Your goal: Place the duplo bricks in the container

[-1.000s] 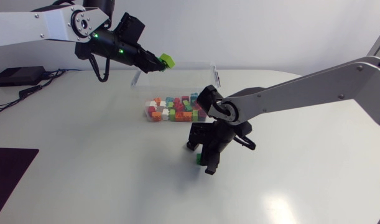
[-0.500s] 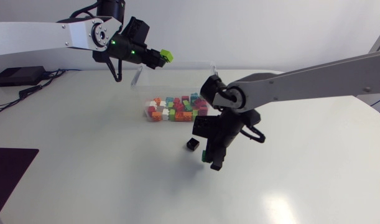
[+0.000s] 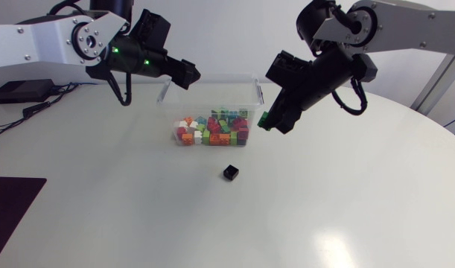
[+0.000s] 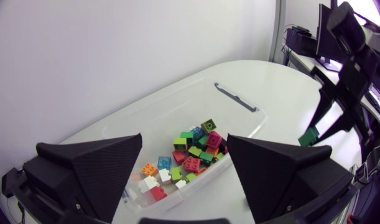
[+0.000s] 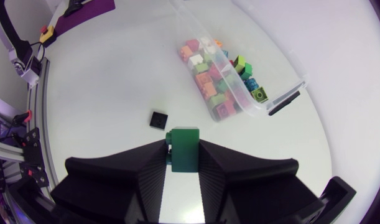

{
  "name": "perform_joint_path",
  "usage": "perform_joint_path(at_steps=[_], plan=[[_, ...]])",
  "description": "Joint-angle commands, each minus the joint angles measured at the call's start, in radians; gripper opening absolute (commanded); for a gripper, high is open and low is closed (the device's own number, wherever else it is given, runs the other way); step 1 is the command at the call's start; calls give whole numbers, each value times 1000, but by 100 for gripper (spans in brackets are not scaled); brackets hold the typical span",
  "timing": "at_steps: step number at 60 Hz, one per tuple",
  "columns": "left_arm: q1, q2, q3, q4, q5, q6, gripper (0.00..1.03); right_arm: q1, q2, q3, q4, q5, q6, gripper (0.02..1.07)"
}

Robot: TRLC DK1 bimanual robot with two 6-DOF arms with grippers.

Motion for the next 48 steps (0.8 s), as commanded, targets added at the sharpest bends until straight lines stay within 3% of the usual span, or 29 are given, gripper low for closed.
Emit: perform_joint_path(at_steps=[1, 27, 48], plan=[[-18, -56, -79, -21, -7, 44, 98, -14, 29, 58, -3, -18, 39, 11], [-71, -175, -372, -82, 33, 155, 98, -56, 163, 287, 97, -67, 224, 11], [-133, -125, -448, -73, 41, 174, 98, -42, 253, 350, 247, -74, 351, 11]])
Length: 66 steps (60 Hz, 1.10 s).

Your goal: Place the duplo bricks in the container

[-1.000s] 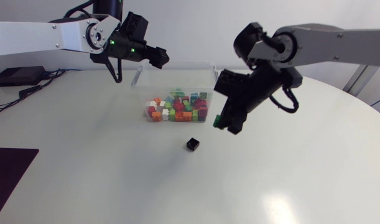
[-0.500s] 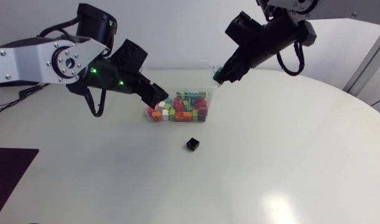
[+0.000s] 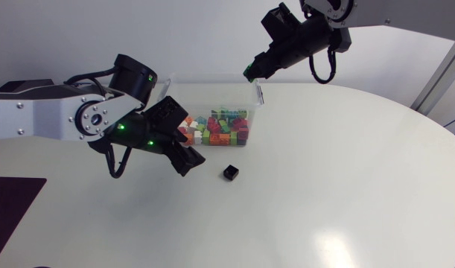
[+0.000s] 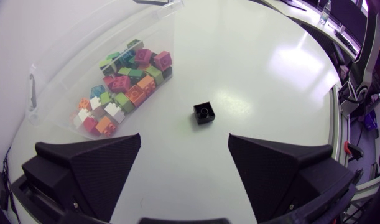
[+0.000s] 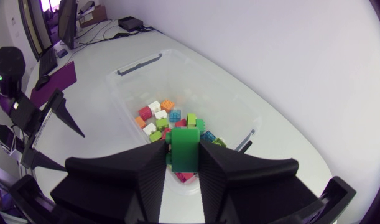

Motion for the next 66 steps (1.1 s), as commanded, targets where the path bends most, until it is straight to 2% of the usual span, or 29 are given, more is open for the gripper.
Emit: perform_joint_path(at_steps=[1, 17, 22, 23, 25, 27, 28, 29, 30, 41, 47, 52, 66], plan=[[-4, 30, -23, 4, 6, 22, 98, 8, 37, 27, 31, -7, 45, 11], [-30, 84, -36, 41, 6, 10, 98, 36, 93, 11, 190, -1, 102, 11], [-47, 116, -33, 69, 6, -3, 98, 56, 143, 30, 249, 34, 132, 15], [-50, 124, -32, 75, 6, -7, 98, 57, 153, 37, 249, 48, 135, 20], [-58, 145, -19, 86, 6, -24, 98, 63, 175, 51, 250, 73, 146, 46], [-61, 162, -9, 86, 6, -32, 98, 66, 185, 59, 250, 82, 151, 82], [-67, 174, -1, 86, 6, -41, 98, 68, 185, 60, 249, 83, 152, 96], [-72, 182, 5, 84, 6, -44, 98, 68, 184, 59, 249, 83, 157, 106], [-75, 190, 10, 86, 6, -46, 98, 66, 179, 54, 249, 83, 160, 103], [-128, 282, 94, 81, -12, -116, 96, 31, -5, -114, 319, 83, 181, 103], [-156, 329, 145, 81, -55, -150, 96, -10, -121, -225, 344, 82, 186, 103], [-184, 383, 200, 73, -95, -176, 92, -53, -216, -326, 365, 59, 189, 103], [-225, 530, 373, -60, -186, -230, 85, -161, -427, -568, 402, -26, 189, 103]])
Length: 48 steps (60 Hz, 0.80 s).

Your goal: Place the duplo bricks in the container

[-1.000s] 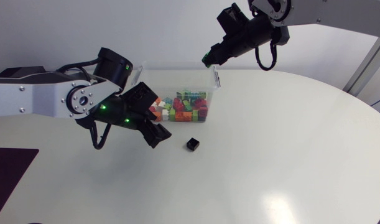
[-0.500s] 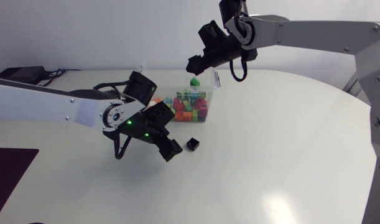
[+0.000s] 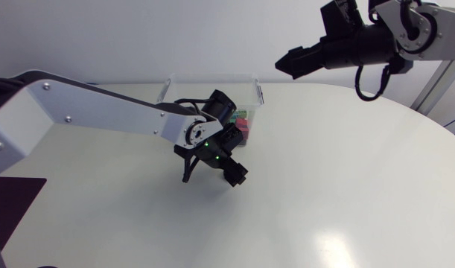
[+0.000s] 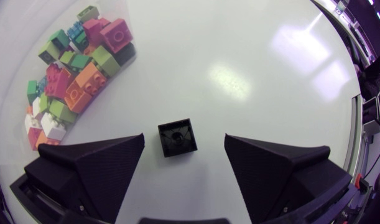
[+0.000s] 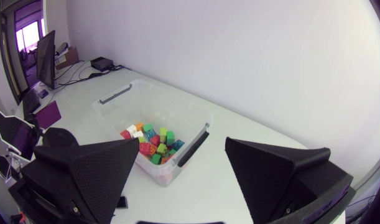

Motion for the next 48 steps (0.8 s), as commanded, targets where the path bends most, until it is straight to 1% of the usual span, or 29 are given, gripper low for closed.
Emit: perform_joint_path(at_steps=[1, 5, 7, 8, 13, 26, 30, 31, 32, 35, 42, 48], plan=[[-9, 57, 67, -56, -22, -38, 85, -33, -63, -85, 13, -34, 14, 103], [-12, 79, 101, -100, -35, -49, 85, -53, -112, -136, 13, -49, 9, 103], [-12, 89, 115, -116, -36, -61, 81, -68, -136, -160, 13, -60, 4, 103], [-11, 103, 135, -142, -39, -70, 78, -73, -149, -170, 13, -66, 4, 103], [-8, 135, 184, -192, -44, -85, 78, -102, -190, -211, 9, -89, 3, 103], [-12, 178, 245, -223, -44, -115, 63, -142, -297, -317, -10, -124, -8, 103], [-17, 195, 268, -261, -45, -130, 55, -150, -348, -354, -25, -129, -19, 103], [-17, 195, 268, -263, -45, -131, 54, -150, -365, -366, -28, -129, -22, 103], [-20, 203, 274, -274, -48, -134, 50, -151, -374, -372, -33, -129, -25, 103], [-20, 214, 282, -287, -50, -144, 42, -151, -412, -395, -46, -127, -35, 103], [-21, 227, 299, -300, -51, -151, 37, -153, -498, -446, -85, -126, -60, 103], [-24, 238, 314, -324, -51, -153, 34, -185, -566, -493, -111, -132, -81, 103]])
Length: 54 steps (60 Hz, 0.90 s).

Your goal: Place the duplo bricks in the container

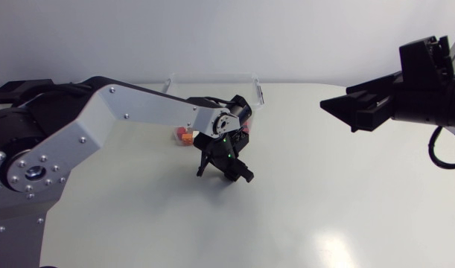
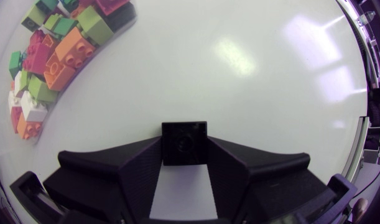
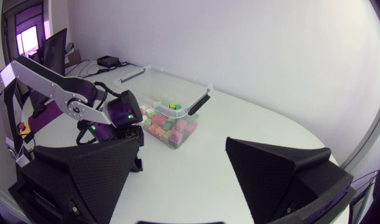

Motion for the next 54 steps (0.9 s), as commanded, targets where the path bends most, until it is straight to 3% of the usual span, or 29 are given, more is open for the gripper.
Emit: perform_joint_path(at_steps=[1, 8, 30, 42, 54], plan=[[-10, 35, 31, -25, -5, -24, 34, -30, -55, -56, -27, -12, -33, 103], [-8, -26, 11, -72, -5, -16, 32, -82, -116, -96, -68, -32, -67, 103], [84, -436, -83, -65, -6, 12, 32, -133, -279, -277, -65, -10, -90, 103], [168, -496, -37, 40, -6, 26, 32, -150, -347, -351, -69, 10, -90, 103], [207, -487, -6, 155, -8, 27, 33, -171, -365, -368, -66, 30, -99, 102]])
